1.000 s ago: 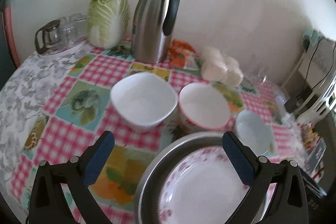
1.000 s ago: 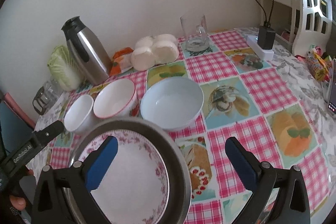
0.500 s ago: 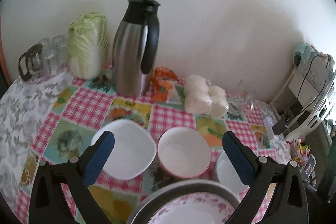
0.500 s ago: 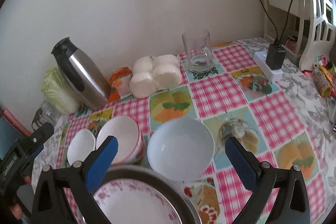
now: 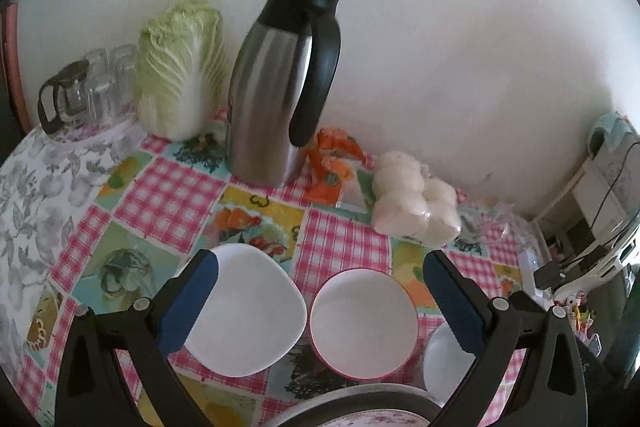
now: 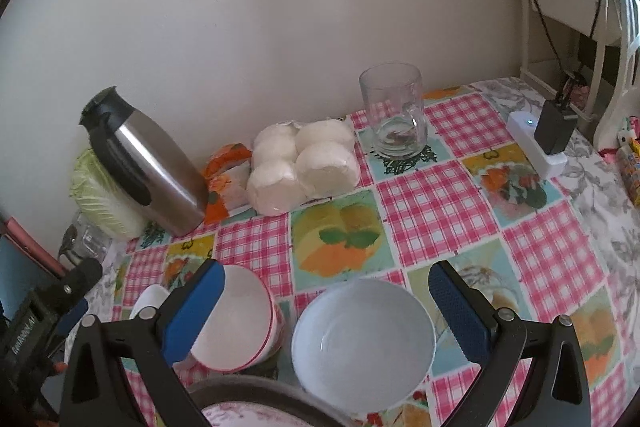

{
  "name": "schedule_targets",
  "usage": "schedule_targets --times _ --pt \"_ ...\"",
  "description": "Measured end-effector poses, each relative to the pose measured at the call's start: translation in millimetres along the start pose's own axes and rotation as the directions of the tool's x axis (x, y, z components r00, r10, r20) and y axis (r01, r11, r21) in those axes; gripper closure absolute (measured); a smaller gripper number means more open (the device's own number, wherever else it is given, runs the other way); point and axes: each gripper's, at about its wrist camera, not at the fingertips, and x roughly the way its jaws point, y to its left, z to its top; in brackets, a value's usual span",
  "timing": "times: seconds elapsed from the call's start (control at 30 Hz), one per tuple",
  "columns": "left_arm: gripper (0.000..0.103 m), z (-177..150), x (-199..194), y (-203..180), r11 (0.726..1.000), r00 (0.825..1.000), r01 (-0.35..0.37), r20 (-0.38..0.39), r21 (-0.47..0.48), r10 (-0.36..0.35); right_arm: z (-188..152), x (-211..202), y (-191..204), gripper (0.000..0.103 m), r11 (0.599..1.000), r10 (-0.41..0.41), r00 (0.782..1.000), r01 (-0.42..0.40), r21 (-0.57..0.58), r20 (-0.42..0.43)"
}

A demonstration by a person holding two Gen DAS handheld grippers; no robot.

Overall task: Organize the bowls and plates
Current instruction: 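Move both tools to the rim of the red-rimmed white bowl, then close both tools on the red-rimmed bowl rim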

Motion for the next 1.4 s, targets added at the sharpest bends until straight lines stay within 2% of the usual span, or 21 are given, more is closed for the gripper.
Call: schedule_targets --times 0.2,0.27,0.37,0.43,0.47,0.5,0.53,0.6,0.67,0.77,0.93,1.03,1.1,1.23,1.3,1.4 --pt "0.001 -3 24 -4 0.999 0.997 0.027 -0.076 -0.021 -0.029 2 18 6 0.0 0.999 -0.005 1.0 0.004 -0.032 -0.023" --pt "0.001 -4 30 -4 0.999 0.995 0.029 -0.093 -0.021 -0.031 -3 23 9 0.0 0.999 0.004 1.0 -0.005 -0.053 -0.028" --pt "0.001 -8 40 0 0.996 0.987 0.066 -0.141 -0.052 -0.073 -10 35 11 0.0 0.997 0.045 0.998 -0.048 -0.061 -0.054" --pt "0.005 -11 46 3 0.996 0.984 0.06 -0.164 -0.064 -0.07 -13 44 12 0.001 0.995 0.067 0.994 -0.073 -0.064 -0.086" --pt "0.013 -12 51 5 0.997 0.982 0.049 -0.18 -0.066 -0.06 -14 49 13 0.002 0.995 0.073 0.992 -0.08 -0.064 -0.103" --pt "0.022 -13 53 6 0.997 0.98 0.043 -0.191 -0.067 -0.056 -16 52 13 0.006 0.995 0.074 0.991 -0.082 -0.065 -0.114" --pt "0.025 -15 57 8 0.997 0.977 0.04 -0.207 -0.073 -0.054 -17 55 14 0.011 0.994 0.075 0.989 -0.084 -0.066 -0.124" --pt "0.026 -17 62 10 0.995 0.972 0.047 -0.224 -0.085 -0.065 -19 59 15 0.018 0.993 0.082 0.987 -0.092 -0.07 -0.137" --pt "0.027 -18 64 11 0.995 0.97 0.048 -0.232 -0.082 -0.066 -21 62 17 0.021 0.992 0.087 0.986 -0.099 -0.08 -0.144" --pt "0.034 -19 63 9 0.996 0.967 0.052 -0.247 -0.069 -0.068 -21 63 22 0.025 0.989 0.093 0.984 -0.109 -0.1 -0.15" --pt "0.035 -20 60 8 0.989 0.951 0.099 -0.283 -0.109 -0.127 -23 65 28 0.038 0.984 0.115 0.979 -0.135 -0.113 -0.17" --pt "0.036 -23 59 7 0.99 0.947 0.087 -0.301 -0.108 -0.116 -25 66 33 0.039 0.982 0.123 0.975 -0.147 -0.122 -0.185" --pt "0.04 -25 59 5 0.988 0.94 0.097 -0.314 -0.121 -0.131 -26 66 35 0.04 0.981 0.128 0.973 -0.153 -0.12 -0.192" --pt "0.045 -27 61 2 0.987 0.933 0.106 -0.332 -0.122 -0.142 -26 66 37 0.046 0.978 0.144 0.969 -0.17 -0.121 -0.202" --pt "0.052 -28 61 2 0.984 0.927 0.114 -0.341 -0.136 -0.154 -26 65 38 0.048 0.976 0.152 0.966 -0.18 -0.121 -0.207" --pt "0.053 -28 58 1 0.978 0.92 0.136 -0.347 -0.157 -0.184 -28 64 40 0.053 0.973 0.161 0.964 -0.191 -0.131 -0.213"
